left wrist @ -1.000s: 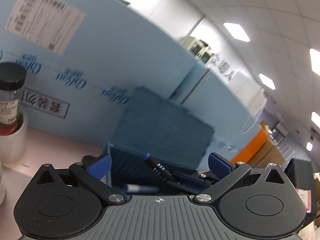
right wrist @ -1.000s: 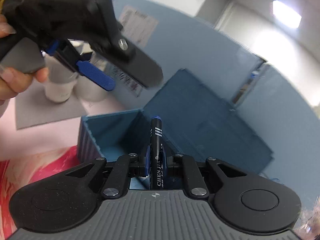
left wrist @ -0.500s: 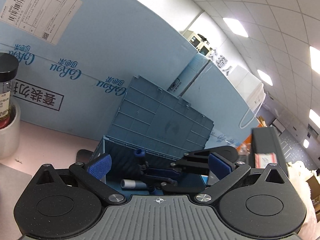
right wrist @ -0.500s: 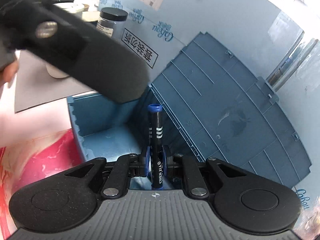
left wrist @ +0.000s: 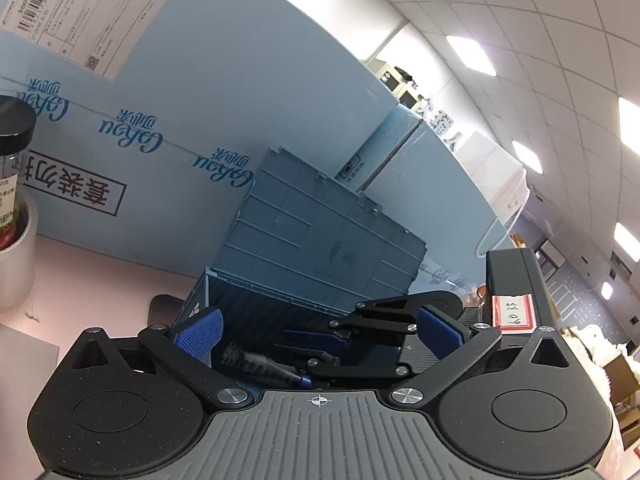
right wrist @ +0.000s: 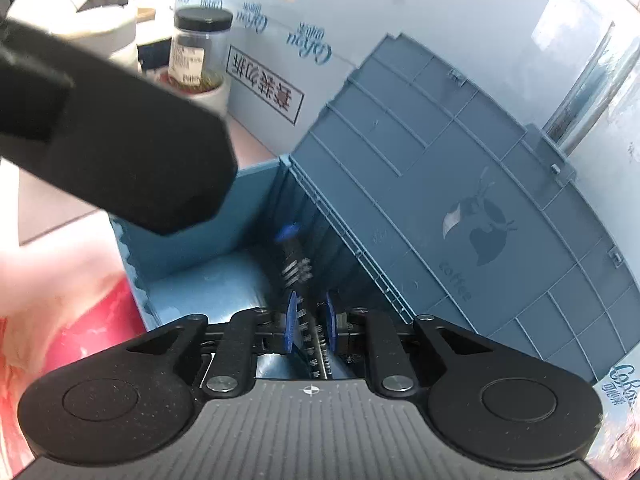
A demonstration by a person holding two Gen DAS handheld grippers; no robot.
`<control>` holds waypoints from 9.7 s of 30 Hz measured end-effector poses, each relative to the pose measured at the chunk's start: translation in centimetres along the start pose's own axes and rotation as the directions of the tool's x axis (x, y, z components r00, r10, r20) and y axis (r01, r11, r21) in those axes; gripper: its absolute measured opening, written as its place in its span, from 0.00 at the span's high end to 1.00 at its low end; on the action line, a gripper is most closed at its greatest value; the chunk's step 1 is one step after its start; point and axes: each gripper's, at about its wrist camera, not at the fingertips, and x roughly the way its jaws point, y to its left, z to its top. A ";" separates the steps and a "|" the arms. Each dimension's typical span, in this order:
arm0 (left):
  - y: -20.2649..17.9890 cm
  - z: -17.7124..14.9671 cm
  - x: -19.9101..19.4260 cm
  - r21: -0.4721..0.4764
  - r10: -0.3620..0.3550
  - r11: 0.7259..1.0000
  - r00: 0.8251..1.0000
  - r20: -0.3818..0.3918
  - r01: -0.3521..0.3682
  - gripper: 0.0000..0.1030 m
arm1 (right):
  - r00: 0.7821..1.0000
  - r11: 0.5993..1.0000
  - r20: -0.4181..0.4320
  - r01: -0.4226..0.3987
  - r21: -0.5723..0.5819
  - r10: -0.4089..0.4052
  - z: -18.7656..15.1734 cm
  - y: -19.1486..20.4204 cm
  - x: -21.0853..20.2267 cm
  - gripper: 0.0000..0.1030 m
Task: Organize rigid objects
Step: 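Carry the marker into the blue crate and open the right gripper, then withdraw the right tool from the crate back toward the mat, then move the left tool down toward the clear glass perfume bottle, then close the left gripper on the glass perfume bottle, then carry the held bottle into the blue crate with the left tool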
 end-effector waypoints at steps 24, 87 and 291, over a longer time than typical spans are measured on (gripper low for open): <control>-3.2 -0.7 -0.6 0.086 -0.088 0.993 0.996 0.008 0.087 0.00 | 0.936 0.985 0.311 0.173 -0.002 -0.164 -2.9 3.4 -11.3 0.16; -12.0 -5.3 -0.7 0.353 -0.236 0.911 0.971 0.029 0.211 0.00 | 0.424 0.355 0.202 0.322 0.878 -0.883 -22.8 9.8 -24.1 0.00; -4.6 -0.5 10.6 0.560 0.077 0.802 0.893 -0.444 0.209 0.65 | 0.714 0.160 0.297 -0.255 0.954 -0.634 -37.8 1.5 -16.7 0.00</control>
